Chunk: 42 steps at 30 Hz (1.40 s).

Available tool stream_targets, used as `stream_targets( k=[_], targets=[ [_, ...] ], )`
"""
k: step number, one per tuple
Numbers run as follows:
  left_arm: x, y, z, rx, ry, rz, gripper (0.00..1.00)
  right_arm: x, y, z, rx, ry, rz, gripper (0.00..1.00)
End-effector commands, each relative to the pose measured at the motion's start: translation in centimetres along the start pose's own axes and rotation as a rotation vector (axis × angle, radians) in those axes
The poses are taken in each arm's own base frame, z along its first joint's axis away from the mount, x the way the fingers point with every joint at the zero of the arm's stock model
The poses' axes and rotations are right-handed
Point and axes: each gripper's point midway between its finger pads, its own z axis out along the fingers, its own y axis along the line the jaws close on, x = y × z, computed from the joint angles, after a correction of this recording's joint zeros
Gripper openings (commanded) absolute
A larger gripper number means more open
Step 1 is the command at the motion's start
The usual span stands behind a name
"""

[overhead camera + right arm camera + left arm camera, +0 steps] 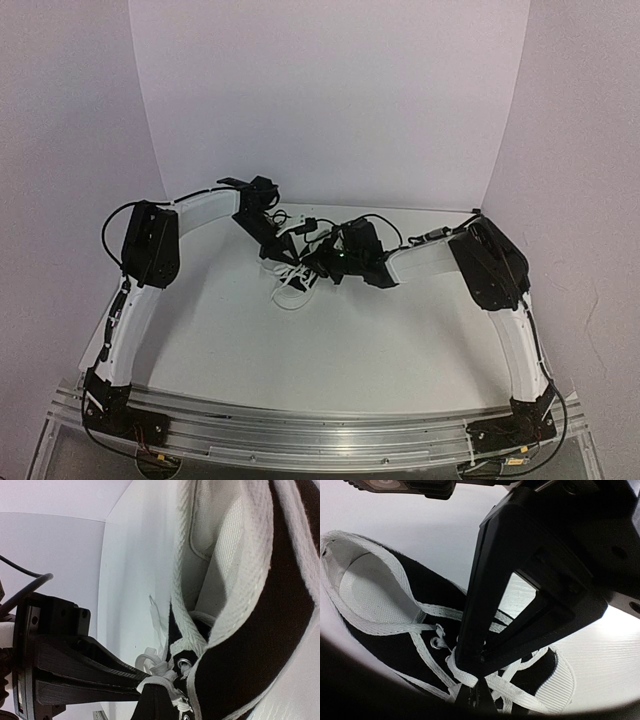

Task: Tie the shoes

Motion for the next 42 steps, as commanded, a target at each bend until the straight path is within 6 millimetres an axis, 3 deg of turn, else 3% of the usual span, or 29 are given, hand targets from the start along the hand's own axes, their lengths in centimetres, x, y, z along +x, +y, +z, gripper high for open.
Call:
stream_targets(
  k=[1,8,12,22,28,34,42],
  targets=[
    [-2.3,-0.6,-1.1,0.004,-0.052,0.026,0.0,-0.1,1.3,0.1,-0.039,0.002,-0.047,0.01],
    [-2.9,-0.2,-1.5,-0.033,-0.071,0.034,0.0,0.3,2.6,-3.1,-0.077,0.062,-0.073,0.3],
    [-3.2,-0.2,-1.7,-0.032,-0.081,0.033,0.0,-0.1,3.7,-5.1,-0.103,0.07,-0.084,0.38],
    [-4.2,0.2,-2.8,-0.083,-0.093,0.02,0.0,-2.9,4.3,-6.0,-0.134,0.086,-0.158,0.37],
    [-4.6,0.8,-3.5,-0.134,-0.101,-0.014,0.0,-3.2,5.1,-4.7,-0.199,0.118,-0.456,0.29],
    [-4.6,1.0,-4.0,-0.169,-0.095,-0.025,0.0,-3.3,4.0,-3.5,-0.198,0.079,-0.81,0.29],
    [-3.6,0.8,-3.0,-0.138,-0.073,-0.057,0.0,-3.3,2.3,-1.0,-0.207,0.088,-0.914,0.19]
  ],
)
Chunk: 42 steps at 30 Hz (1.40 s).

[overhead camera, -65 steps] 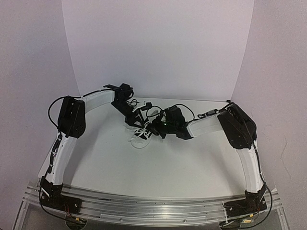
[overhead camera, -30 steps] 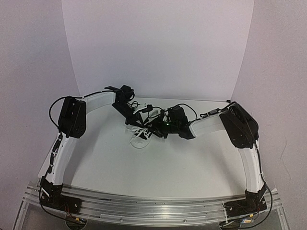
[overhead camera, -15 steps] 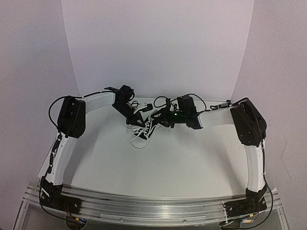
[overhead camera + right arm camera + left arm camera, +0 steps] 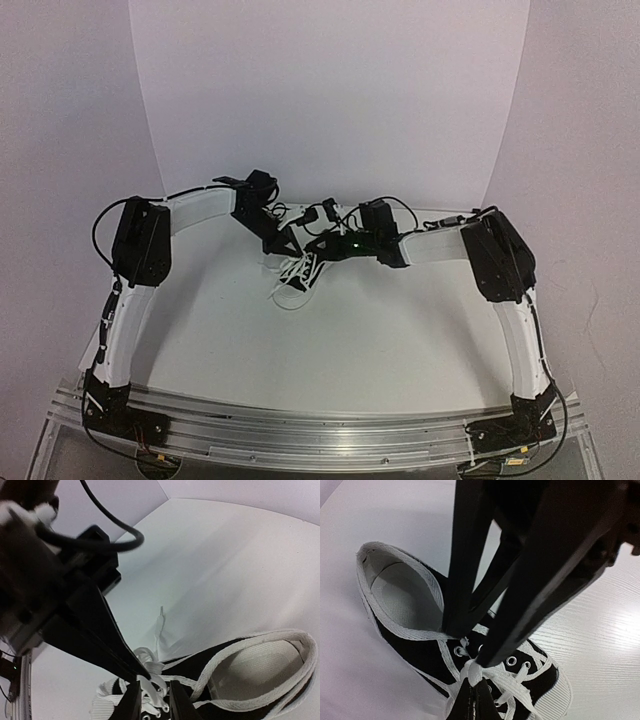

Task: Tie the shoes

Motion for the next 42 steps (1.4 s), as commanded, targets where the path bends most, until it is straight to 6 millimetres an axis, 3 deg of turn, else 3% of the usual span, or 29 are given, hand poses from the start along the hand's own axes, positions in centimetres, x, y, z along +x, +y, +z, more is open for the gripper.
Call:
stream_targets(
  k=[1,9,15,23,31,38,42],
  targets=[
    [-2.0,-0.1,-1.6,-0.031,-0.03,0.019,0.0,-0.1,0.3,1.3,-0.039,0.0,-0.128,0.18],
    [-1.4,0.4,-0.8,-0.046,-0.017,0.004,0.0,1.9,0.7,1.3,-0.048,0.04,-0.133,0.19],
    [-0.7,0.2,0.1,-0.057,0.017,0.025,0.0,3.7,1.3,2.2,-0.03,0.095,-0.168,0.27],
    [-1.1,0.3,0.2,-0.062,0.001,0.002,0.0,3.8,1.0,2.8,0.018,0.105,-0.19,0.1],
    [-0.9,0.0,0.6,-0.039,-0.009,-0.04,0.0,4.8,2.5,3.1,-0.026,0.13,-0.199,0.21],
    [-0.9,-0.6,0.7,-0.012,-0.013,-0.04,0.0,4.5,2.1,3.9,0.003,0.12,-0.189,0.19],
    [-0.5,-0.3,0.9,-0.022,-0.004,-0.043,0.0,4.8,2.9,3.4,-0.026,0.126,-0.195,0.25]
  ],
)
